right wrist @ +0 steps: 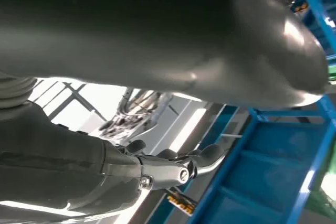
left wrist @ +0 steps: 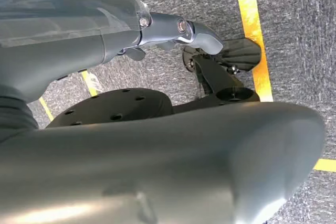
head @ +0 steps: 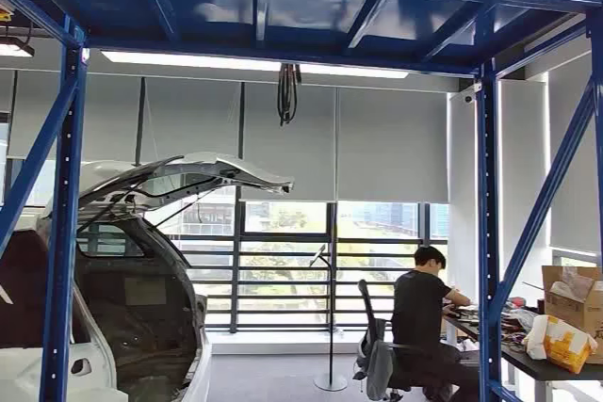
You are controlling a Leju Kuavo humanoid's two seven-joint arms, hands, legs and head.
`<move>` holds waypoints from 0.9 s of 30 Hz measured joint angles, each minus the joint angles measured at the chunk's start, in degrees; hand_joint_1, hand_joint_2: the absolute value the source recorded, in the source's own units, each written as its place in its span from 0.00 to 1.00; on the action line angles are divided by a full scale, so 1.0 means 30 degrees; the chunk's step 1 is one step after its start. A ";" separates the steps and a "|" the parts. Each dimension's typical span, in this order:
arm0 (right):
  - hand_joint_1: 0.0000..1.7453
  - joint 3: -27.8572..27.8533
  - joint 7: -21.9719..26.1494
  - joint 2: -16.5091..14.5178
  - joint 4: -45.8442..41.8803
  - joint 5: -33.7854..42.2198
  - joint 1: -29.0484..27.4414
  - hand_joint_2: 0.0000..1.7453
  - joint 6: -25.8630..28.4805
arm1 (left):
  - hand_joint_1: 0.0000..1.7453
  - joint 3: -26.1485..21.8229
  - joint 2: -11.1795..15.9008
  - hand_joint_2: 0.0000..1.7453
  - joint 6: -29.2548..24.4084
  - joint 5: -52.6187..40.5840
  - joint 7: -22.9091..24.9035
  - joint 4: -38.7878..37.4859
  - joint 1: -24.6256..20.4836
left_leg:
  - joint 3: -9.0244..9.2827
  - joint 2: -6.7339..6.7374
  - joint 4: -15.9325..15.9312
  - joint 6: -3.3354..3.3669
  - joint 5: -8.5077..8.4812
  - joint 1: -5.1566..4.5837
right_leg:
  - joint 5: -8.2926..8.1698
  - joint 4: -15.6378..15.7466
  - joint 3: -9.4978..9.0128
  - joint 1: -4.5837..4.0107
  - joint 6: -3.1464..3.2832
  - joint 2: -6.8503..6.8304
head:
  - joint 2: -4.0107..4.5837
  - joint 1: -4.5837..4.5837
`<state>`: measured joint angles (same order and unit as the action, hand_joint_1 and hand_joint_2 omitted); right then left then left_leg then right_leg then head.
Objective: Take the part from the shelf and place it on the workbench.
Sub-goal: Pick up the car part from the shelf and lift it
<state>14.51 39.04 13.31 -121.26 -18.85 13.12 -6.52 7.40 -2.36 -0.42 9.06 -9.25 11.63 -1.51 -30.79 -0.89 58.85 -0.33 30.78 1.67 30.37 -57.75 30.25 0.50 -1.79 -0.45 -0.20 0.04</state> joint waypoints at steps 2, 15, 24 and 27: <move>0.00 0.0113 -0.0004 0.0033 -0.0087 -0.0024 0.0056 0.00 0.0013 | 0.00 0.0053 -0.0004 0.00 0.0000 -0.0029 0.0000 -0.0011 -0.0007 | -0.0003 0.0000 0.0014 0.0002 0.0001 -0.0010 | -0.0009 0.0007 0.0002 0.0011 -0.0009 0.0001 | 0.0000 0.0000; 0.00 0.0962 -0.0246 0.0093 -0.0603 -0.0237 0.0450 0.00 0.0277 | 0.00 0.0288 -0.0022 0.00 -0.0060 -0.0423 0.0015 -0.0109 -0.0152 | 0.0102 0.0061 -0.0486 0.0690 -0.0387 -0.0037 | 0.0828 -0.1398 0.0733 0.0270 -0.0451 0.0013 | 0.0000 -0.0002; 0.00 0.1149 -0.0393 0.0069 -0.0510 0.0024 -0.0291 0.00 0.0759 | 0.00 0.0432 -0.0067 0.00 -0.0071 -0.0421 0.0007 -0.0158 -0.0160 | 0.0358 -0.0140 -0.0421 0.0078 -0.0026 0.0068 | -0.0791 -0.0509 0.1043 0.0392 -0.0571 0.0156 | 0.0000 -0.0004; 0.00 0.1003 -0.0180 0.0065 -0.0434 0.0354 -0.0850 0.00 0.0841 | 0.00 0.0434 -0.0067 0.00 -0.0084 -0.0419 0.0000 -0.0171 -0.0130 | 0.0301 -0.0149 -0.0473 -0.0165 0.0022 0.0075 | -0.0580 -0.0281 0.1030 0.0324 -0.0118 0.0200 | 0.0000 -0.0004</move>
<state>17.52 38.50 13.51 -122.56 -17.79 10.57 -4.00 8.70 -2.56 -0.67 7.80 -9.25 11.11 -1.90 -29.88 -1.34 57.43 -0.82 30.84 1.90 28.63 -58.59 33.34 1.48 -2.15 0.15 -0.20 0.03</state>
